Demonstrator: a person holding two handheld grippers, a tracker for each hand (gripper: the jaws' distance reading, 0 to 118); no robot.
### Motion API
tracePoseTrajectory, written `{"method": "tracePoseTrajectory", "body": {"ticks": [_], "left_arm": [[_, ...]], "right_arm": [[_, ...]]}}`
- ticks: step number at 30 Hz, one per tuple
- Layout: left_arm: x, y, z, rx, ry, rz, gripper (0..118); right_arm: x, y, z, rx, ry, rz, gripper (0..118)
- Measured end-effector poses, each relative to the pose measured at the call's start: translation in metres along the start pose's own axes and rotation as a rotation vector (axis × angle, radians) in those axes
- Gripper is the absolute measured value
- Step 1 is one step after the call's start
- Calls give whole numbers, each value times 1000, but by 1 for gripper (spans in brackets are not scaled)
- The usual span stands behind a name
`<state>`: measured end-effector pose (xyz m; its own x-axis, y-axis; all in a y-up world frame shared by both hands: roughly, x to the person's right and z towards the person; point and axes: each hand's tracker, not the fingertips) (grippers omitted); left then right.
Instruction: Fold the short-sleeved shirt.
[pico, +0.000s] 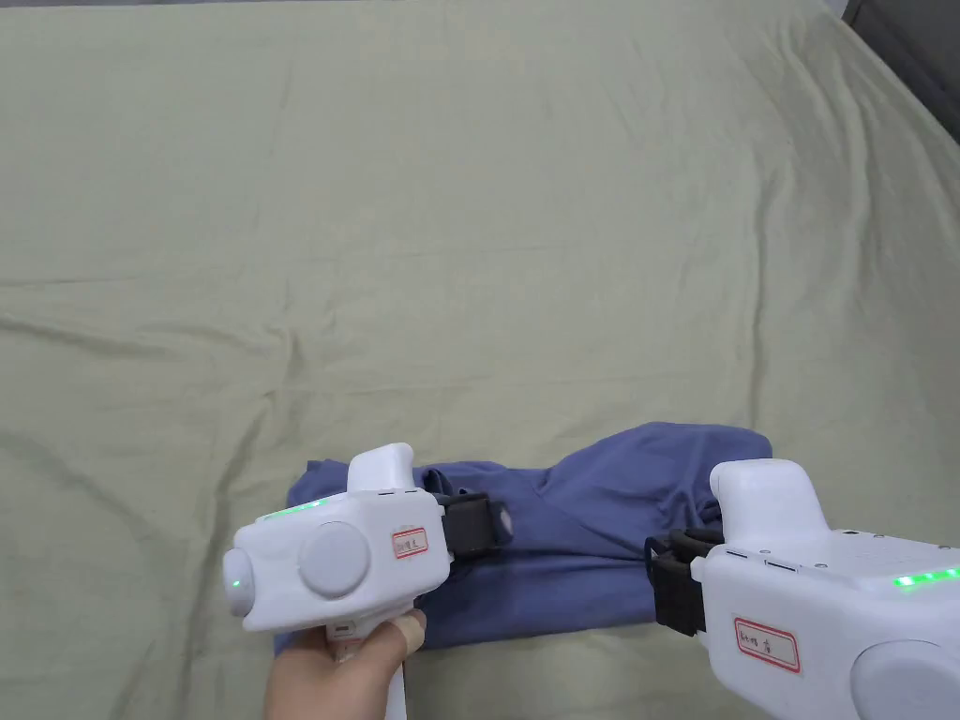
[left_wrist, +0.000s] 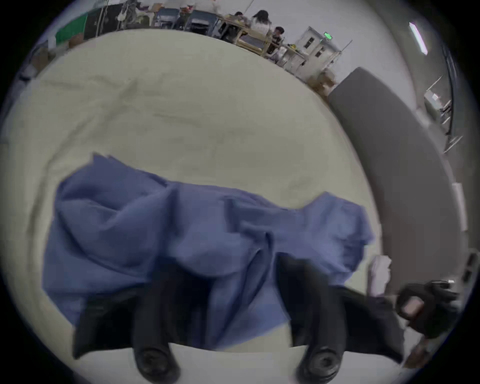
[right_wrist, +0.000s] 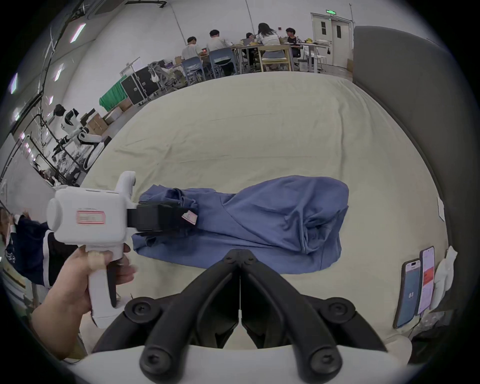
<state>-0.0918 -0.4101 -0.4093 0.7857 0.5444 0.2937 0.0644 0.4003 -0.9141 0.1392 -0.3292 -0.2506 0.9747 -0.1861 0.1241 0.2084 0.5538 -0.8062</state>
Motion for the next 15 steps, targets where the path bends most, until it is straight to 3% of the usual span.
{"method": "tracePoseTrajectory", "body": {"ticks": [1, 4, 8, 9, 10, 11, 12, 15], "left_arm": [[6, 0, 13, 20, -26, 9, 118], [2, 7, 62, 153, -110, -10, 118], [-23, 22, 109, 177, 24, 10, 118], [-29, 21, 114, 210, 121, 7, 102], [-36, 22, 113, 241, 243, -35, 35], [-41, 22, 108, 217, 367, -46, 0], [-46, 23, 104, 199, 415, -58, 0], [-48, 16, 85, 120, 279, -40, 0]], "right_arm": [[1, 0, 0, -2, 2, -3, 3], [6, -1, -1, 3, 18, -12, 3], [10, -1, -2, 8, 24, -24, 3], [10, -1, -1, 9, 24, -26, 3], [10, -1, -1, 10, 25, -29, 3], [11, -2, 0, 12, 27, -31, 3], [11, -2, 0, 11, 27, -31, 3], [11, -3, 1, 9, 23, -29, 3]]}}
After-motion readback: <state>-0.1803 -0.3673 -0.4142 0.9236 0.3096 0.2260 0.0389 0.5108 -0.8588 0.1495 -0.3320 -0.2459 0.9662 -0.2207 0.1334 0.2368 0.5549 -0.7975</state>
